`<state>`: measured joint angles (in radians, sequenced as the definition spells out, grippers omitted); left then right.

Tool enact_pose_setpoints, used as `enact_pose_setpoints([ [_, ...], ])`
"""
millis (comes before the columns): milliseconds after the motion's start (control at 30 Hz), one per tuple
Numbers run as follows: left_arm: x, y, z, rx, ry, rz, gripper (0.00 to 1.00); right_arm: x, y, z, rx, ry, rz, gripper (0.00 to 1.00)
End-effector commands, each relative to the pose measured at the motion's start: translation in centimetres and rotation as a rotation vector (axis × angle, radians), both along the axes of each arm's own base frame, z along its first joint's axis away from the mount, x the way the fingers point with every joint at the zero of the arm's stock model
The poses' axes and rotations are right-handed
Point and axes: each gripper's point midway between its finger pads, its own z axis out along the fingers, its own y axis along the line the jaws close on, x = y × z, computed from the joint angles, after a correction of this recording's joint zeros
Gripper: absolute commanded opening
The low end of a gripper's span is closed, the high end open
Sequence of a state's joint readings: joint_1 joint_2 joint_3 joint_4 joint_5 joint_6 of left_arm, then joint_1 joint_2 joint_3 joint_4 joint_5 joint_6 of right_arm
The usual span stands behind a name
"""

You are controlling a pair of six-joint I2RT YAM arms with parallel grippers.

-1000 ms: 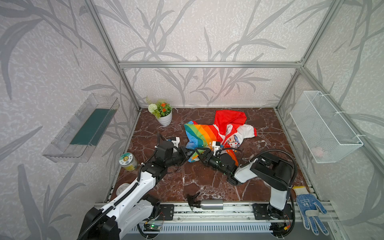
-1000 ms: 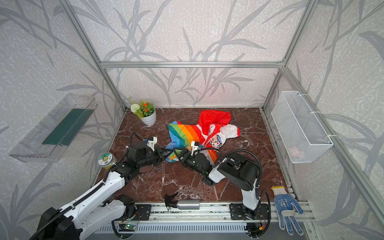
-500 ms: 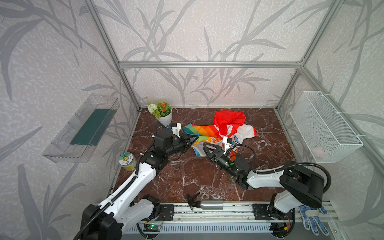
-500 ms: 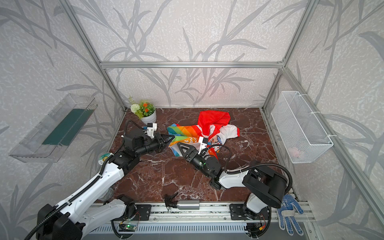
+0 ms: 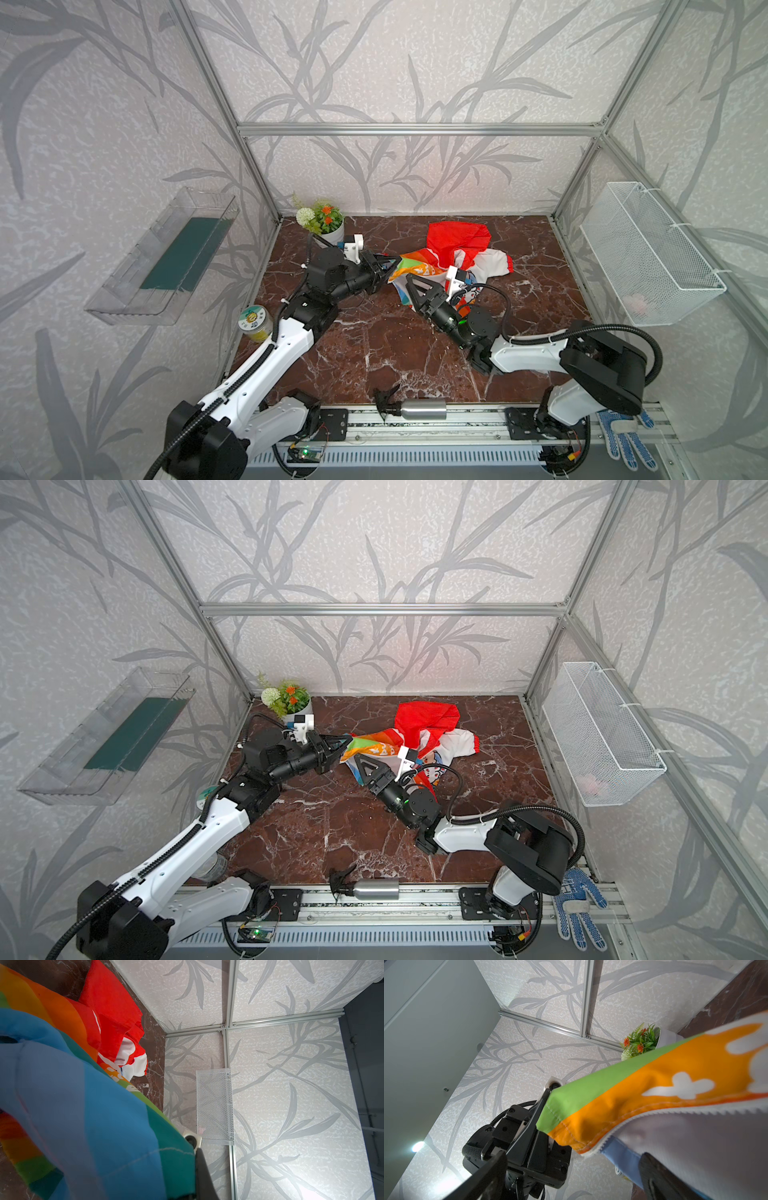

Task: Zip up the jacket

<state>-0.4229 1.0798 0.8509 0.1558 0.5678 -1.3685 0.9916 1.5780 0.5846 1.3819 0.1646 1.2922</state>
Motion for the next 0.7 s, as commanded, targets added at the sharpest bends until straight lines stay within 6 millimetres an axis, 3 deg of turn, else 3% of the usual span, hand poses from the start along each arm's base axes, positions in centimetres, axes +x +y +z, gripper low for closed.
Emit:
enact_pose_setpoints([
  [0, -0.2, -0.6, 3.3, -0.08, -0.052, -0.026, 0.0, 0.2, 0.9, 2.4, 0.05, -0.045, 0.008, 0.99],
  [267, 0.2, -0.9, 4.8, -0.121, -0.064, -0.031, 0.0, 1.0, 1.5, 3.4, 0.081, -0.047, -0.003, 1.0],
  [500, 0.8, -1.2, 6.7, -0.177, -0.077, -0.034, 0.0, 1.5, 0.8, 3.5, 0.104, -0.027, -0.029, 0.99],
  [667, 0.7, -1.4, 7.9, -0.218, -0.081, -0.043, 0.0, 2.4, 0.3, 4.7, 0.127, -0.046, -0.039, 0.99],
])
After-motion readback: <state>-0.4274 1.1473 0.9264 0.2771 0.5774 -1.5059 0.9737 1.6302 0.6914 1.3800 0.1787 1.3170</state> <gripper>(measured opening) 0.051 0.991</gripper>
